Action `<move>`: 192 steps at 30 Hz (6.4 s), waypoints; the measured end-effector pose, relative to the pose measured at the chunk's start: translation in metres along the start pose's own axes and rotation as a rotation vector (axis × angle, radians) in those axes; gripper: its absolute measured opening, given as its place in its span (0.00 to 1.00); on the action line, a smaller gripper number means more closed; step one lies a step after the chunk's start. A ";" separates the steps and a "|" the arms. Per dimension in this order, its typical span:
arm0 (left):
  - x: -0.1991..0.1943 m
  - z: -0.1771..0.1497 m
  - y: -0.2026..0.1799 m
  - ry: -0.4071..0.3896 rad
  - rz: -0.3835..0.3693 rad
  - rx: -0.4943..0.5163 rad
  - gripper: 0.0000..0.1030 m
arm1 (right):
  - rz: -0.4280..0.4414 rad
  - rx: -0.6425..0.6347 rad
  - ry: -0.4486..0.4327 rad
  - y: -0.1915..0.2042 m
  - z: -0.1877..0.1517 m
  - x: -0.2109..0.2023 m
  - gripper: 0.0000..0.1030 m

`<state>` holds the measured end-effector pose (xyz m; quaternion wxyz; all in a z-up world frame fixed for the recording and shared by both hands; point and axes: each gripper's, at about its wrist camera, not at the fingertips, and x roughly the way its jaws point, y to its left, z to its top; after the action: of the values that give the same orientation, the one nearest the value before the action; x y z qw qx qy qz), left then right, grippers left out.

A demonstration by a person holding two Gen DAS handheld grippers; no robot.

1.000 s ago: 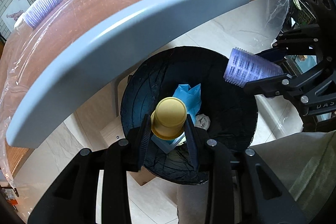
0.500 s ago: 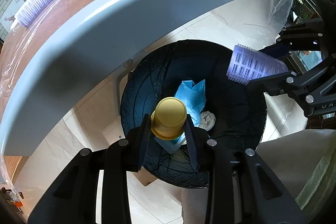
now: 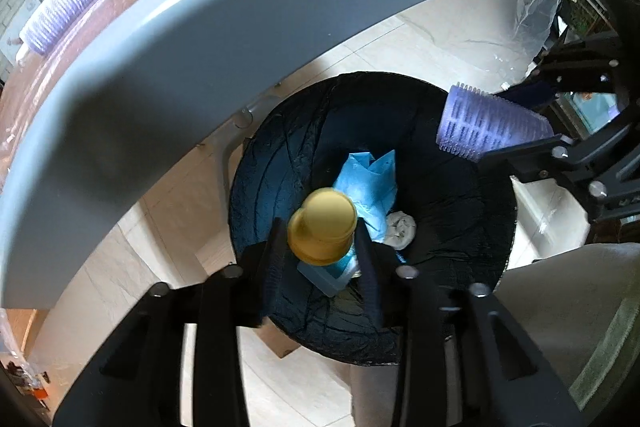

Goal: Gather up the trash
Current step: 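Open the left tool to drop the yellow cup while the right tool drops the roller, then grasp the white-purple hair roller with the left tool while the right tool grasps the Naproxen Sodium box, then carry the hair roller and Naproxen Sodium box down over the black trash bin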

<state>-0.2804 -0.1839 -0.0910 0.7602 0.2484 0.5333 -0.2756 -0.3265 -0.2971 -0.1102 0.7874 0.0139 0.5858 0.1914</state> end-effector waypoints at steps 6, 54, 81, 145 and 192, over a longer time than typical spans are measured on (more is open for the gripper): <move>-0.018 -0.001 0.001 -0.036 -0.007 0.002 0.60 | -0.007 -0.029 -0.051 0.008 -0.004 -0.024 0.65; -0.037 0.127 0.207 -0.203 0.026 -0.131 0.98 | -0.052 -0.166 -0.262 -0.045 0.246 -0.028 0.96; -0.050 0.115 0.188 -0.244 -0.068 -0.240 0.46 | 0.154 -0.042 -0.310 -0.034 0.210 -0.056 0.44; -0.113 0.034 0.049 -0.254 -0.122 -0.201 0.45 | 0.224 -0.100 -0.288 0.008 0.041 -0.121 0.44; -0.017 -0.006 0.001 0.005 -0.094 -0.060 0.45 | 0.130 -0.086 -0.046 0.005 0.009 -0.028 0.44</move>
<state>-0.2881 -0.1764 -0.0766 0.7523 0.2008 0.5543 -0.2942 -0.3262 -0.2999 -0.0800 0.7863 0.0226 0.5568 0.2669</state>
